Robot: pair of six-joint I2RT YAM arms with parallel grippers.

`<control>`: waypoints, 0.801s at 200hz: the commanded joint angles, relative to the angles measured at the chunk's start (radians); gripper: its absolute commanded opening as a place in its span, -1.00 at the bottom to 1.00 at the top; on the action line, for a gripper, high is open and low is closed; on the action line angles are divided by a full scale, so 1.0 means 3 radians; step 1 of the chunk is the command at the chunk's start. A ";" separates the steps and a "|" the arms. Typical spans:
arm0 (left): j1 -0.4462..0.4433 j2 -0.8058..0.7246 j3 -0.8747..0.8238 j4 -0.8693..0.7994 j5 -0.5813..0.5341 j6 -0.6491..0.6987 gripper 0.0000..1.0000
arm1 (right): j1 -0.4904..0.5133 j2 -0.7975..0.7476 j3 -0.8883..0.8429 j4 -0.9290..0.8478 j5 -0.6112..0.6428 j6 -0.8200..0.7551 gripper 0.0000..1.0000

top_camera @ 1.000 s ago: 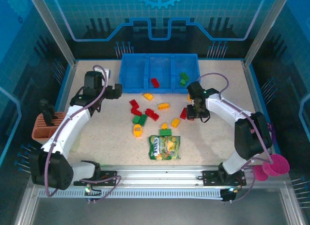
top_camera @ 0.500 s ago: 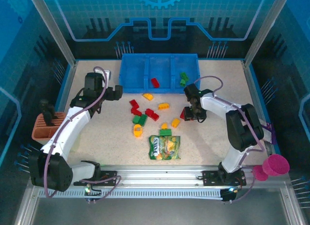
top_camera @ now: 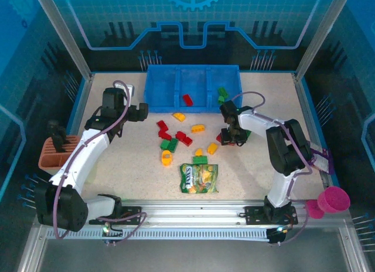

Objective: Sort the legos into containers by color
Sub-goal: Pick up the lego from the center of the table.

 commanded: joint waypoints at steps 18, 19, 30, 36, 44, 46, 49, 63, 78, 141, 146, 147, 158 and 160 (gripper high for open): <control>-0.0023 -0.0052 -0.0035 0.0045 0.0002 0.0057 0.99 | -0.0096 0.0129 0.0102 0.0040 0.0077 -0.0081 0.06; -0.0023 -0.0053 -0.0035 0.0043 0.0004 0.0057 0.99 | -0.0096 0.0129 0.0100 0.0044 0.0077 -0.0084 0.06; -0.0023 -0.0045 -0.0030 0.0044 0.0002 0.0057 0.99 | -0.0111 0.0134 0.0105 0.0073 0.0076 -0.0096 -0.01; -0.0023 -0.0043 -0.0030 0.0040 0.0007 0.0061 0.99 | -0.0122 0.0140 0.0116 0.0076 0.0082 -0.0107 -0.06; -0.0023 -0.0038 -0.0025 0.0041 0.0011 0.0063 0.99 | -0.0136 0.0153 0.0131 0.0084 0.0084 -0.0126 -0.12; -0.0023 -0.0038 -0.0025 0.0042 0.0012 0.0063 0.99 | -0.0137 0.0156 0.0136 0.0078 0.0082 -0.0130 -0.14; -0.0023 -0.0038 -0.0025 0.0041 0.0020 0.0063 0.99 | -0.0137 0.0158 0.0139 0.0078 0.0083 -0.0138 -0.16; -0.0023 -0.0028 -0.0019 0.0040 0.0035 0.0063 0.99 | -0.0137 0.0152 0.0175 0.0044 0.0073 -0.0172 -0.27; -0.0020 -0.0011 -0.0009 0.0019 0.0042 0.0071 0.99 | -0.0118 0.0075 0.0212 -0.0034 0.0087 -0.0216 -0.35; -0.0023 0.0085 0.0039 0.0030 0.0143 0.0084 0.99 | 0.0059 -0.0191 0.0880 -0.0520 0.0233 -0.0611 -0.39; -0.0023 0.0089 0.0039 0.0031 0.0147 0.0083 0.99 | 0.0081 -0.0179 0.0954 -0.0511 0.0226 -0.0643 -0.39; -0.0023 0.0090 0.0041 0.0031 0.0151 0.0083 0.99 | 0.0084 -0.0176 0.0971 -0.0508 0.0226 -0.0651 -0.39; -0.0023 0.0090 0.0041 0.0030 0.0155 0.0083 0.99 | 0.0125 -0.0106 0.1170 -0.0484 0.0216 -0.0721 -0.38; -0.0022 0.0093 0.0042 0.0025 0.0155 0.0083 0.98 | 0.0134 -0.0081 0.1227 -0.0483 0.0209 -0.0733 -0.38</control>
